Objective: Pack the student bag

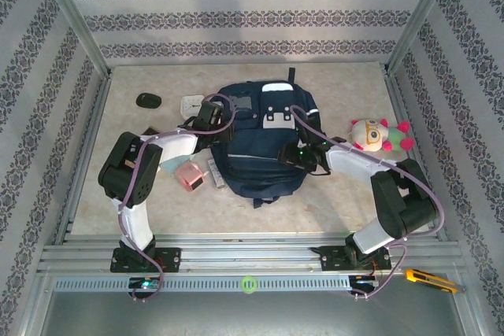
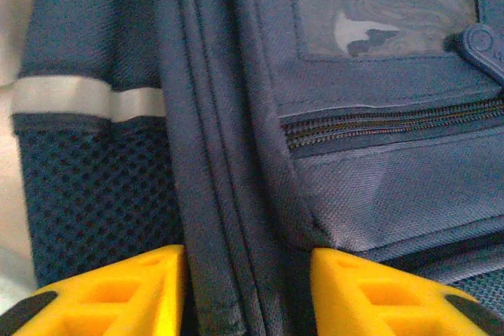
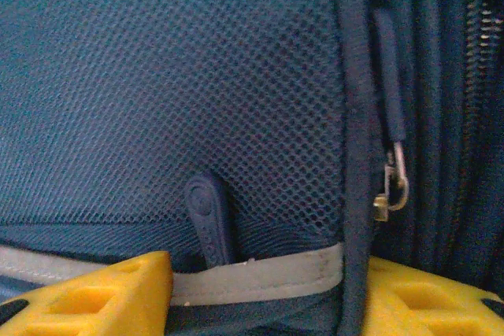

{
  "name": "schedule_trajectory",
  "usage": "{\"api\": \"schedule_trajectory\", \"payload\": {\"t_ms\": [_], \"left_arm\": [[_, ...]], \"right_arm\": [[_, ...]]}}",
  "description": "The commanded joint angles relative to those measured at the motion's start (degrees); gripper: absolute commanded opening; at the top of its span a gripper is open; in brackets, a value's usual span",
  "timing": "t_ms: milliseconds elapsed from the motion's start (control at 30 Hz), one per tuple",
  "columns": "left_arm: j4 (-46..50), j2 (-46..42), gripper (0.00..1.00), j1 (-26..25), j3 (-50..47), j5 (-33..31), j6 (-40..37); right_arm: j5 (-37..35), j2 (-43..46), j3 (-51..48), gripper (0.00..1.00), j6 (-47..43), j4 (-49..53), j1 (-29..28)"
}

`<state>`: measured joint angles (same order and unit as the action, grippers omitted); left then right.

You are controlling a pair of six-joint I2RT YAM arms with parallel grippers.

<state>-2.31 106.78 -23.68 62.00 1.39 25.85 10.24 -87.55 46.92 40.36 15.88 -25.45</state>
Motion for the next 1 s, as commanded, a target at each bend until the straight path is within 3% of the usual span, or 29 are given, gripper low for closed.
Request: {"api": "schedule_trajectory", "payload": {"t_ms": [0,200,300,433,533,700,967], "left_arm": [[4.91,-4.02,0.52,-1.92,-1.17,-0.47,-3.87],[6.03,-15.05,0.58,-4.32,2.15,0.95,-17.46],[5.46,-19.26,0.59,-7.62,2.26,5.13,-28.93],[7.48,-19.68,0.6,-13.33,1.24,13.29,-47.81],[9.39,-16.26,0.67,-17.76,1.57,15.85,-57.1],[13.57,-7.75,0.66,-22.14,6.55,14.54,-63.6],[9.08,-0.09,0.78,-22.84,9.3,11.98,-64.96]], "right_arm": [[0.44,4.07,-0.64,0.62,2.52,0.22,-1.53],[-3.21,19.56,5.5,0.67,-6.17,12.9,4.98],[1.72,26.49,6.3,0.67,-10.33,13.84,11.83],[6.28,31.72,6.87,0.67,-14.98,13.73,19.03],[8.3,32.25,7.14,0.67,-17.43,14.08,21.43],[11.12,30.29,6.19,0.67,-17.79,13.74,21.85],[10.97,30.28,2.64,0.68,-16.81,12.63,21.91]]}}
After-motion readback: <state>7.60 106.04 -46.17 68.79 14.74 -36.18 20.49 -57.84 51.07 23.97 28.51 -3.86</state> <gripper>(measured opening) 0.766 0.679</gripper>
